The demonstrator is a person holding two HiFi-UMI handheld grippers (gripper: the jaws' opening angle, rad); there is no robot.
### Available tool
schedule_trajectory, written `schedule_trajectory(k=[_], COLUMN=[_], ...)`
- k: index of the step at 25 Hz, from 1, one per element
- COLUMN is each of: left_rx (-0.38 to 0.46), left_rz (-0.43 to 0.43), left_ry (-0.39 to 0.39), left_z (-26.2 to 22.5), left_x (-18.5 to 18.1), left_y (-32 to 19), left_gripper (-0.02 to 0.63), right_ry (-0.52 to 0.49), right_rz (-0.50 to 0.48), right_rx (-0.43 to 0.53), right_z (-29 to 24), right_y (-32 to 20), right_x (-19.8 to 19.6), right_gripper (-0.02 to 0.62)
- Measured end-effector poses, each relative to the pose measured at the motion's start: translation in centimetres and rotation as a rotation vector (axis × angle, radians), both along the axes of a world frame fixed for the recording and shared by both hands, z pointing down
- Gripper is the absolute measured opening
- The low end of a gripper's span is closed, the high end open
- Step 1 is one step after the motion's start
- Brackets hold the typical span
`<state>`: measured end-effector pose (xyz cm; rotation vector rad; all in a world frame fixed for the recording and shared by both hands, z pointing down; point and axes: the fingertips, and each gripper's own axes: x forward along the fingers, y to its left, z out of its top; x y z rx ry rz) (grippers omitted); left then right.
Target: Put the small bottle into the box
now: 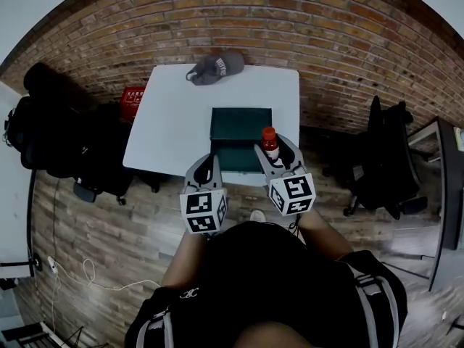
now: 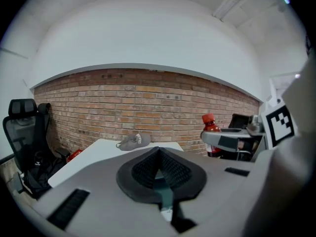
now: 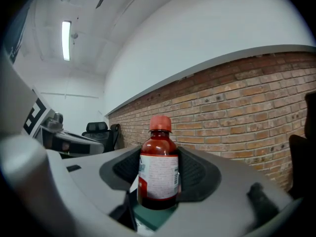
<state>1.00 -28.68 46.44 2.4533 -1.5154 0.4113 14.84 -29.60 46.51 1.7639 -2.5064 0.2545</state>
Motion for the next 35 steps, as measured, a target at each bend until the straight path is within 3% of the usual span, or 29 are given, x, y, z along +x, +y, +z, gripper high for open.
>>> schedule_trajectory(k=[7,15,35], left_rx=[-0.095,-0.08,-0.137], left_rz=[-0.054,-0.037,-0.115], left_ry=[0.062,-0.02,0.009], left_z=[2.3,3.2,5.5], left_x=[-0.2,-2.1,-7.2], left_y=[-2.0,-4.4,-6.3], left_gripper=[0.006,0.006,0.006], right_ry=[-0.009,0.045,0.49], right_rz=[-0.132,-0.166,-0.388], right_rx=[-0.083,-0.234,-0.647], right_z=[2.7,8.1,21.7], right_y=[-2.8,-4.4,-4.8], right_x=[-1.2,-3.1,-7.1], right_gripper=[0.216,0.216,0.216])
